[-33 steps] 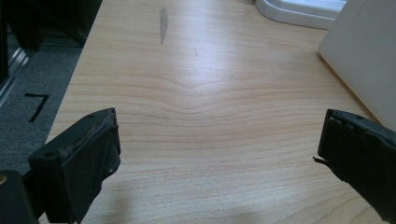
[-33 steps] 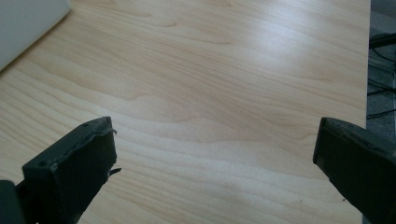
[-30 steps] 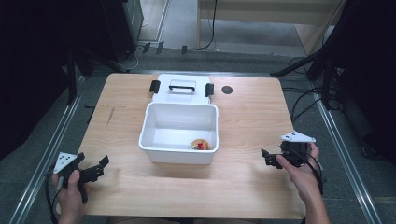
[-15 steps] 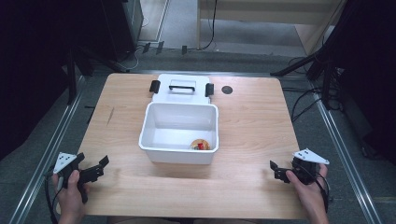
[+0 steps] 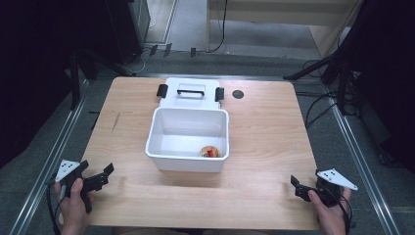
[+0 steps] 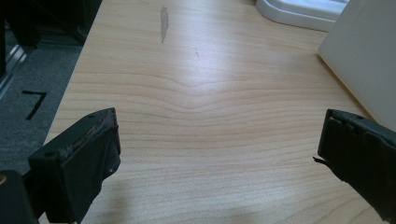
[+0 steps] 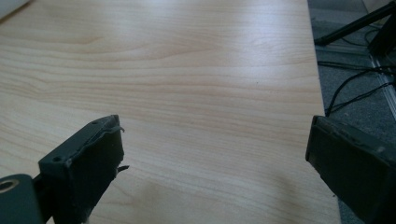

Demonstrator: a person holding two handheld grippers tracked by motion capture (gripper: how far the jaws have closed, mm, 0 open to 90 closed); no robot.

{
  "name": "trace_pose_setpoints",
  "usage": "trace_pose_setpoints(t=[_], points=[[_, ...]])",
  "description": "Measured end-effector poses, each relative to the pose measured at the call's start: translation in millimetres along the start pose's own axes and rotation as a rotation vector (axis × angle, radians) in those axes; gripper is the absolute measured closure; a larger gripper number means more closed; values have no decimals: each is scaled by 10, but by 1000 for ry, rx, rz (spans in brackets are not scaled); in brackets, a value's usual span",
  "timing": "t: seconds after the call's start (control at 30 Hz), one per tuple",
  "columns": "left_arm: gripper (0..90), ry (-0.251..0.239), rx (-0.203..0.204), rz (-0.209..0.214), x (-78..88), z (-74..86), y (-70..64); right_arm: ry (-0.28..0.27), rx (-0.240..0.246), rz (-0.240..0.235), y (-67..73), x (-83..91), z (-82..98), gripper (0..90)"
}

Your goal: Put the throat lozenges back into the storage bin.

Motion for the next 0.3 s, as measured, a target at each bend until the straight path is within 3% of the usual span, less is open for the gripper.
trace_pose_setpoints(t=[0.3], points=[[0, 9, -4, -3, -4, 2, -2, -5, -64, -9, -51, 0, -12, 41]])
Point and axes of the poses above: each handheld gripper's, and its own axes: x roughly backward along the jaws, z roughly out of its underside, y roughly to its left, the point moved 7 cm from there along -x, roughly forward along the jaws, and after that the axes turned 7 degrees about -x, right-handed, at the moved point
